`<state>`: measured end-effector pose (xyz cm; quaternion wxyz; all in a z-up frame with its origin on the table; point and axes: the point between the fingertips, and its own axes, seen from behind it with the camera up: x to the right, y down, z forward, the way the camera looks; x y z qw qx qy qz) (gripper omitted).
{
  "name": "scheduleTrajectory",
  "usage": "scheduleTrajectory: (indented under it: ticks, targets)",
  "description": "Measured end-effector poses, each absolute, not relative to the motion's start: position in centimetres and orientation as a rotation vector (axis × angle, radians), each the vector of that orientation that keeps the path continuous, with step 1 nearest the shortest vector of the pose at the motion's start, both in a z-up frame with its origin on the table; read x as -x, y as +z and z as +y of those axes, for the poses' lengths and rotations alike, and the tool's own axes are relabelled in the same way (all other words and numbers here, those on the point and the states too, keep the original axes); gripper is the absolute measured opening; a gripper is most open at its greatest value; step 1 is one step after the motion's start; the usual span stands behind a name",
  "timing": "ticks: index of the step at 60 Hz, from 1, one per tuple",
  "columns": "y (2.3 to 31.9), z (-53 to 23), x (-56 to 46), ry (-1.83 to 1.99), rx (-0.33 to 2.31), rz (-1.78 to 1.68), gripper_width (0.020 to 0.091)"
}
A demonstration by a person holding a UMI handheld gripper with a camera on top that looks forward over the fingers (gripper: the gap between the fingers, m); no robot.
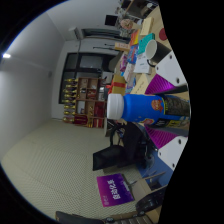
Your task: Pour water
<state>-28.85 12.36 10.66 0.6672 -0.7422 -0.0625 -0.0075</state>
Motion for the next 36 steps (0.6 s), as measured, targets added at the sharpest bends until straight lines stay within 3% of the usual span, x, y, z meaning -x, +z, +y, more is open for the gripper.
scheduleTrajectory:
  ticks: [5, 12, 16, 25, 32, 33, 36]
  targets:
    - [10.4, 12.6, 28.7, -0.006, 1.699, -0.12, 0.0494]
    - [10.5, 13.2, 28.9, 0.083, 1.751, -0.07, 0.0403]
    - [10.3, 13.8, 28.6, 0.212, 1.8, 0.002, 0.0385]
    - [17.3, 14.7, 28.5, 0.809, 1.725, 0.478, 0.0384]
    - [19.9, 16.5, 24.1, 1.332, 1.509, 0.944, 0.0383]
    - [21.4, 15.8, 24.8, 1.38, 1.468, 1.042, 0.0381]
    - [21.0, 16.9, 23.1, 1.548, 1.332, 1.234, 0.0381]
